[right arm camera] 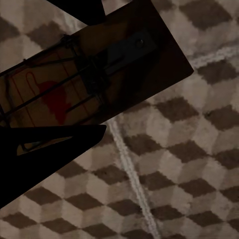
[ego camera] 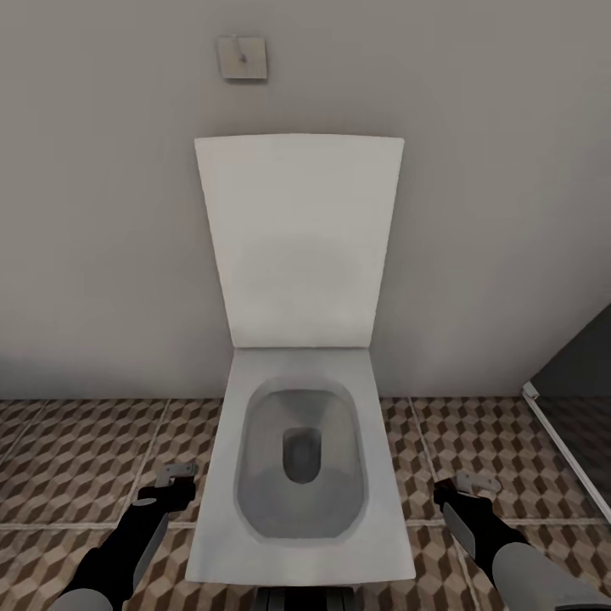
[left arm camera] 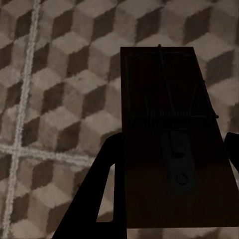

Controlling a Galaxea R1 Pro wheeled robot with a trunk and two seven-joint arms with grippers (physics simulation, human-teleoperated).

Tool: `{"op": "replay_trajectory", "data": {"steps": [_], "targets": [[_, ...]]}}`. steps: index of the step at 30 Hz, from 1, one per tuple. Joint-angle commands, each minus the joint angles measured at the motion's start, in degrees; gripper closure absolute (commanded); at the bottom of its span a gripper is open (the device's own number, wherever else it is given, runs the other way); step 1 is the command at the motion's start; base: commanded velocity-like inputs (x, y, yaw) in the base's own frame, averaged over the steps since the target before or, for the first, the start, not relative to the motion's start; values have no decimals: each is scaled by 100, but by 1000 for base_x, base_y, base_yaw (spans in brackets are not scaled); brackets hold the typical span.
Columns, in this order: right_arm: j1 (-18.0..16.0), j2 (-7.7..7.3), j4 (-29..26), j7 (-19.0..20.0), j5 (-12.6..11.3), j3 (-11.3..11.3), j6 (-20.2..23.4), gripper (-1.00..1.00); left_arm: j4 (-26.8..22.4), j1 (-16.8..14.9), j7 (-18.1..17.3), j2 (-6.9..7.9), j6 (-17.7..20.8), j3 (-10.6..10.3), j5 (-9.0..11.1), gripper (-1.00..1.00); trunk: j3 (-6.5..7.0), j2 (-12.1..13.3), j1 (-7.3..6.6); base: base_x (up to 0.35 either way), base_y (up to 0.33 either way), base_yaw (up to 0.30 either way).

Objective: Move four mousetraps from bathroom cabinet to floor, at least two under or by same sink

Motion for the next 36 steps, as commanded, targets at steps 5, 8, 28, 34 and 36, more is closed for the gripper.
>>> {"op": "replay_trajectory", "data": {"steps": [5, 8, 28, 34, 36], "targets": [[0, 0, -17, -36, -43, 46, 35, 100, -11, 0, 20, -3, 34, 1, -21, 100, -4, -2, -1, 0, 0, -4], [0, 3, -18, -34, -39, 46, 31, 100, -11, 0, 20, -4, 34, 4, -19, 100, -4, -2, -1, 0, 0, 0], [0, -5, -18, -16, -37, 46, 12, 100, -18, 0, 11, 5, -19, 17, 8, 100, -4, -2, -1, 16, 12, 0], [0, 3, -18, -12, -34, 50, 12, 100, -20, 0, 16, 0, -20, 19, 11, 100, -4, -2, -1, 0, 0, 0], [0, 3, -18, -12, -34, 48, 14, 100, -20, 0, 13, -2, -16, 18, 0, 100, -4, -2, -1, 0, 0, 0]]}}
